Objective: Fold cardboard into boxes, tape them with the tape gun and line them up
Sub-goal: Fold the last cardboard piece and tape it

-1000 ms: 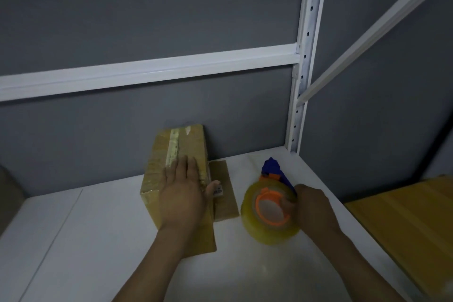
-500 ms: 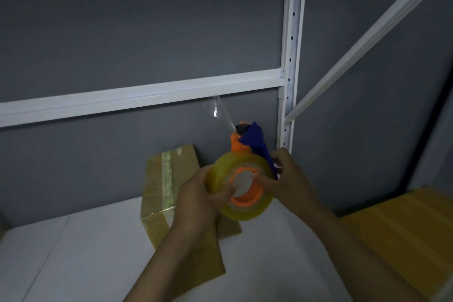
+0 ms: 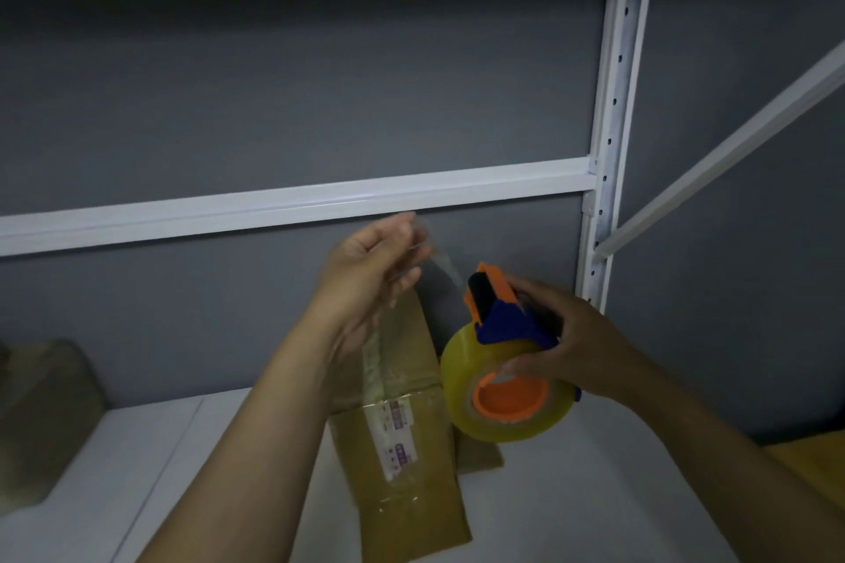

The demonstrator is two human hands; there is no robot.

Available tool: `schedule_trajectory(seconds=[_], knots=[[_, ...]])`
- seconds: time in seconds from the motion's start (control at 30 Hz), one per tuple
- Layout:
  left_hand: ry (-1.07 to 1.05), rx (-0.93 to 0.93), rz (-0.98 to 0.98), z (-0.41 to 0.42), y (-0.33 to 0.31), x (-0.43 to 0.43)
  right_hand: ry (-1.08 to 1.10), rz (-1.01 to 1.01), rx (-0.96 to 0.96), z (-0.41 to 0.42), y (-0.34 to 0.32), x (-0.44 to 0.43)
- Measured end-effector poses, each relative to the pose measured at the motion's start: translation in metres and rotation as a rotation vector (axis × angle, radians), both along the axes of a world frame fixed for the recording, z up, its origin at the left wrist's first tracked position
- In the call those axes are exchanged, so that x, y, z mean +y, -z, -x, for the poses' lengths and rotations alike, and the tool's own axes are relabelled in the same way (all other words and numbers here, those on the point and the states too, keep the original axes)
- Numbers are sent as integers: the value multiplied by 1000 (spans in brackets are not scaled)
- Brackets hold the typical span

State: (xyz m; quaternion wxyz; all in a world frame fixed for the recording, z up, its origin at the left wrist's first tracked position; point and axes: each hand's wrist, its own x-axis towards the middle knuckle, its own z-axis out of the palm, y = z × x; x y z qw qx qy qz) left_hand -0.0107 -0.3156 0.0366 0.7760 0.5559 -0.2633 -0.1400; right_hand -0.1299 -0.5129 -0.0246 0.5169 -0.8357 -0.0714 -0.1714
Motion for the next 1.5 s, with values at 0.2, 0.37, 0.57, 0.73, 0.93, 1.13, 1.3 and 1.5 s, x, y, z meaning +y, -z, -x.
schedule_trajectory(seconds=[0.2,0.37,0.57,0.73,0.93,1.13,1.3,1.5], knots=[[-162,-50,-82,-9,13,9,7,33,40,-1,1,-4],[-332,-78,-171,-11,27,19,-87,141,85,0,1,-4],[-484,33,-225,-8,54,30,28,354,10,-8,-7,-11],[-583,162,-149,-4,68,54,62,552,-23,-17,-3,-8],[-562,158,-270,-12,90,95,33,625,53,-21,3,-18],[-700,169,-167,-9,99,111,1,588,67,-26,6,-2],[-751,118,-69,-7,105,120,-17,622,48,-29,-5,16],[-450,315,72,0,102,129,21,713,30,-26,-1,22]])
